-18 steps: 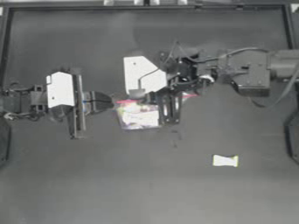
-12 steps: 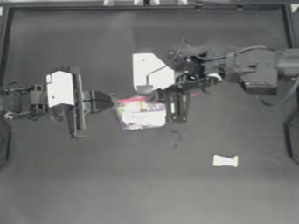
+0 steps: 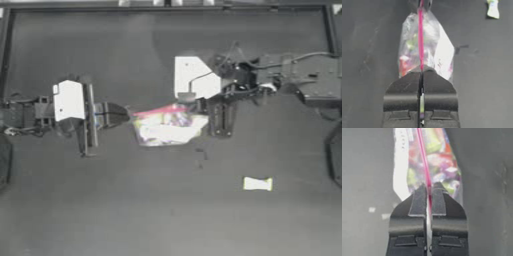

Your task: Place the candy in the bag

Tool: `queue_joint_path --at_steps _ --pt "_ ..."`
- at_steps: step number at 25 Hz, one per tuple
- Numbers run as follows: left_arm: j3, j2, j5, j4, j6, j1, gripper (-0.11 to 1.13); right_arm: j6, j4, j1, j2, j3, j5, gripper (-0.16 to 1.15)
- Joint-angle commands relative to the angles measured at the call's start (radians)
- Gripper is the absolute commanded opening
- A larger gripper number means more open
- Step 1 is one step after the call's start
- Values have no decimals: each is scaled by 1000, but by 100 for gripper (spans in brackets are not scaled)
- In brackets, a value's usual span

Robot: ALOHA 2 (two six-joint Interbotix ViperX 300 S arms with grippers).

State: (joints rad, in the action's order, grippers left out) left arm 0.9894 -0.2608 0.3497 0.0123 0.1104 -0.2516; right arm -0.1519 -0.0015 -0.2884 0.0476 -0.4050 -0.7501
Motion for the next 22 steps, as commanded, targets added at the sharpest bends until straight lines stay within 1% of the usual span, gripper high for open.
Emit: queue_joint_path --at_steps 1,22 --pt "-2 -48 -2 0 0 -2 4 17 -18 -31 49 -25 -11 6" --pt "-3 -41 -8 0 -2 -5 4 72 -26 -66 153 -179 -11 6"
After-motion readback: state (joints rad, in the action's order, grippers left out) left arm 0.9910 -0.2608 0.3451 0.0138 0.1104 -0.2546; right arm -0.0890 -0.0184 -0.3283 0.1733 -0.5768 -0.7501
